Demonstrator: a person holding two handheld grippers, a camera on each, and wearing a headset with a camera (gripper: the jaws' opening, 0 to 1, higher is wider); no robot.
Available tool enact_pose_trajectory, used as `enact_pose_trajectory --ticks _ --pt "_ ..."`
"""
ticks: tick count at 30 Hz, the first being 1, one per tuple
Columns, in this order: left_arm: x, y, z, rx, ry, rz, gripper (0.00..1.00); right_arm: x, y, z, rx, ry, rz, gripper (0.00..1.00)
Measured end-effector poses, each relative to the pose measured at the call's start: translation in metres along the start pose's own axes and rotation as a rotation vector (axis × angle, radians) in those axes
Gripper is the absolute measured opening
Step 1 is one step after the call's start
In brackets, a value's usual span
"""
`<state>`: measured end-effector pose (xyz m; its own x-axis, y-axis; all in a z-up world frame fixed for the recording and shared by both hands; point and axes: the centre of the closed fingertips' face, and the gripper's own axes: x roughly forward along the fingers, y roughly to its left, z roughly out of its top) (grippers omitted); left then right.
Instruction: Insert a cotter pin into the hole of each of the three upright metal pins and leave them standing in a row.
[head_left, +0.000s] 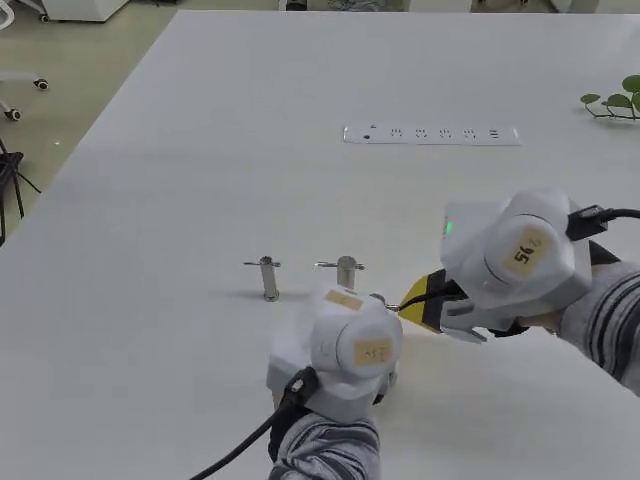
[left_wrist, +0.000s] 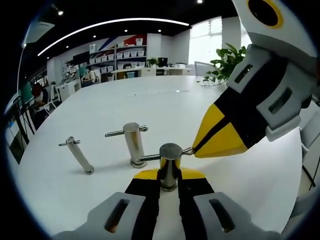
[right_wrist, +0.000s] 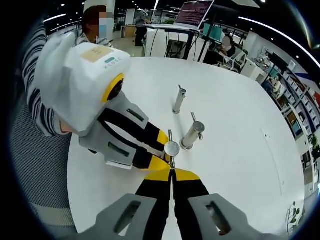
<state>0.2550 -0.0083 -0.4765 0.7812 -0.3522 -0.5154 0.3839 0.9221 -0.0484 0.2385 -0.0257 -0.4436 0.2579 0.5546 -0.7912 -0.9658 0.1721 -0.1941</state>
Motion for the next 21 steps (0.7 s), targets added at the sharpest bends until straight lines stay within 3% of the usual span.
enact_pose_trajectory --ticks 21 --pt "0.0007 0.0 -0.0006 -0.011 0.007 0.009 0.1 0.0044 -0.0008 0.0062 0.015 -0.009 0.004 0.02"
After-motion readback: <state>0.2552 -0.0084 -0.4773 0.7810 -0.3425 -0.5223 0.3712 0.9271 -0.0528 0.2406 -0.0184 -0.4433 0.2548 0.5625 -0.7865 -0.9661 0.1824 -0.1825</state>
